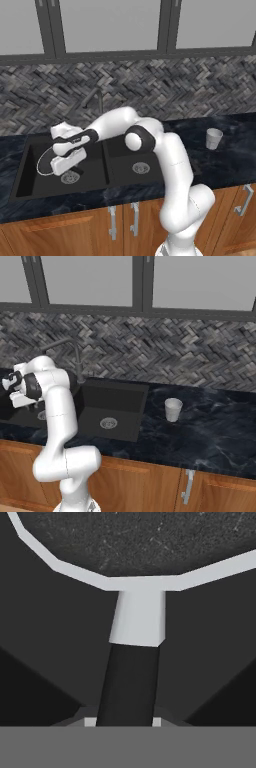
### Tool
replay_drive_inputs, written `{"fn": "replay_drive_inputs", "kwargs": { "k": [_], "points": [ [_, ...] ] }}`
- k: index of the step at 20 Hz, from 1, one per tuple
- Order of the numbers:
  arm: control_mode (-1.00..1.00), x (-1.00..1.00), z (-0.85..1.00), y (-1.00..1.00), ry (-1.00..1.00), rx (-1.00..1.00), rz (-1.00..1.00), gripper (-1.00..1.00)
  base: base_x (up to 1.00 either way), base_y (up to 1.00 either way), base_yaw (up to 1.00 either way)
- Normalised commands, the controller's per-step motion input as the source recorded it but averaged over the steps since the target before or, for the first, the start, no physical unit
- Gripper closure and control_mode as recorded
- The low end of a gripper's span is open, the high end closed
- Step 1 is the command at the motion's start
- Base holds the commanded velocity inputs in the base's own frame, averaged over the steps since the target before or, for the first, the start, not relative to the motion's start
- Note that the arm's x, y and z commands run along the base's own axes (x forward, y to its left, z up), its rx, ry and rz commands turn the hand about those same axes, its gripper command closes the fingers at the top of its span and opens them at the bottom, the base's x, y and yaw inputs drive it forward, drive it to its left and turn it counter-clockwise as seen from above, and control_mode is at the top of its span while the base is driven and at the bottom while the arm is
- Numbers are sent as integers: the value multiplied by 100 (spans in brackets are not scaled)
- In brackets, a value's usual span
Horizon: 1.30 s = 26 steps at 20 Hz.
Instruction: Place the pan in the left basin and the glass cup in the right basin of the sink.
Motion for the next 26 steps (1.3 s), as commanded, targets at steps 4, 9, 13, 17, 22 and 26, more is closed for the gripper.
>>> {"fn": "replay_drive_inputs", "kwargs": {
  "k": [4,9,13,17,22,26],
  "points": [
    [-100,11,-16,-2,0,-1,15,100,0,0,0],
    [-100,0,-10,-2,0,0,24,100,0,0,0],
    [-100,4,-9,-2,0,0,23,100,0,0,0],
    [-100,20,-11,-4,0,-1,15,100,0,0,0],
    [-100,33,-13,-6,3,-1,9,100,0,0,0],
    [-100,35,-19,-4,4,0,9,100,0,0,0]
  ]
}}
